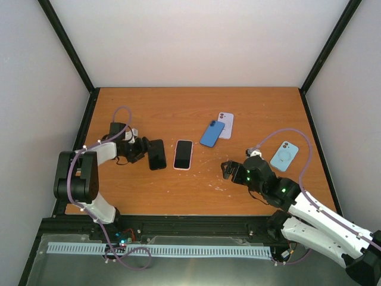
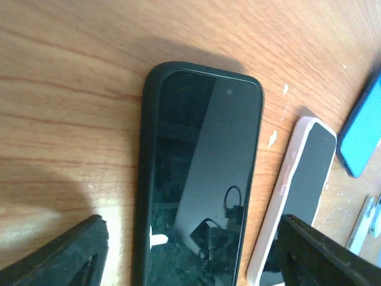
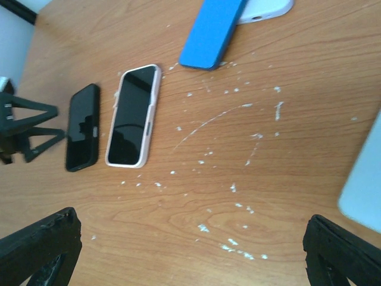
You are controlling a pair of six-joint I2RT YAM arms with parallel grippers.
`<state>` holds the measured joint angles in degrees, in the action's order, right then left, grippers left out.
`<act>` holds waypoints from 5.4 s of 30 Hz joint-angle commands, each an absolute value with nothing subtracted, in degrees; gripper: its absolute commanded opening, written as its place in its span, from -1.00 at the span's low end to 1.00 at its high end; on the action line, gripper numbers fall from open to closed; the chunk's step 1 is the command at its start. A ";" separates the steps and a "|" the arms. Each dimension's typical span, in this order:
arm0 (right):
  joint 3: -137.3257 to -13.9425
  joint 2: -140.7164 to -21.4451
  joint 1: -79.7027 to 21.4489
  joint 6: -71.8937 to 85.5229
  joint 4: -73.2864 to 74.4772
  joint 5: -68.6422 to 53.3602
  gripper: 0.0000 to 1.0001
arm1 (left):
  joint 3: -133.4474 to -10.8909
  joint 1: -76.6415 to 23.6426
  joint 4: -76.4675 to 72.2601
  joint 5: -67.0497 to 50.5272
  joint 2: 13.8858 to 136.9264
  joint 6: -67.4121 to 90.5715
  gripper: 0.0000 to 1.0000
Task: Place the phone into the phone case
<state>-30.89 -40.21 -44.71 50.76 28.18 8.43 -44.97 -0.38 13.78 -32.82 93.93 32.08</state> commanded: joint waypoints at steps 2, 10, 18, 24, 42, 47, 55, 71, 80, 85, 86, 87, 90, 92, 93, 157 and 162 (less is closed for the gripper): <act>-37.01 -45.65 -43.74 47.36 34.48 15.71 1.00 | -47.26 -0.18 17.28 -28.89 87.13 31.17 0.96; -42.58 -59.15 -35.14 39.82 35.95 19.69 0.81 | -47.09 -0.26 20.85 -32.54 76.30 27.21 0.99; -43.33 -71.08 -17.66 34.97 34.11 20.78 0.57 | -43.92 -0.24 22.36 -37.07 68.72 23.07 0.99; -45.66 -77.48 -3.95 32.29 31.69 17.82 0.76 | -43.32 -0.26 21.90 -40.44 68.03 22.02 0.99; -48.41 -90.33 8.87 27.27 24.08 9.20 0.92 | -43.49 -0.26 22.09 -42.69 66.88 20.71 0.99; -49.83 -94.96 8.88 27.34 25.15 10.36 0.91 | -43.37 -0.26 22.25 -42.33 66.49 20.64 0.99; -50.37 -98.21 8.88 27.95 27.00 13.09 0.72 | -43.30 -0.25 22.25 -41.67 65.91 20.67 0.99; -45.51 -81.90 7.76 27.69 26.41 -6.89 0.21 | -41.08 -0.26 17.92 -50.15 63.34 26.20 0.98; -36.75 -63.15 0.30 36.55 15.70 -34.89 0.18 | -37.88 -1.70 5.75 -59.83 58.15 36.11 0.83; -33.98 -53.44 -9.24 42.02 7.45 -39.70 0.17 | -36.66 -5.64 -1.79 -63.08 57.94 42.39 0.76; -33.28 -51.44 -10.98 43.43 5.66 -40.06 0.17 | -36.41 -6.71 -3.43 -63.18 57.98 43.89 0.75; -32.44 -49.61 -12.49 45.01 3.60 -40.34 0.17 | -36.11 -7.67 -5.50 -63.19 57.85 45.38 0.73; -29.84 -45.12 -17.87 50.16 -1.84 -39.82 0.17 | -34.71 -10.24 -13.12 -63.73 57.51 51.07 0.67; -28.41 -43.23 -21.79 52.12 -4.65 -38.72 0.17 | -34.16 -11.81 -17.94 -63.80 57.27 54.68 0.60; -27.70 -42.70 -23.34 52.97 -5.71 -38.15 0.17 | -34.18 -12.79 -19.86 -63.61 57.24 56.10 0.57; -38.62 -69.33 -23.67 41.38 35.23 13.37 0.94 | -45.53 -35.07 24.62 -22.22 81.10 38.21 -0.95; -39.28 -75.40 -22.93 43.84 31.95 12.96 0.94 | -44.43 -35.07 21.65 -22.85 83.95 38.78 -0.92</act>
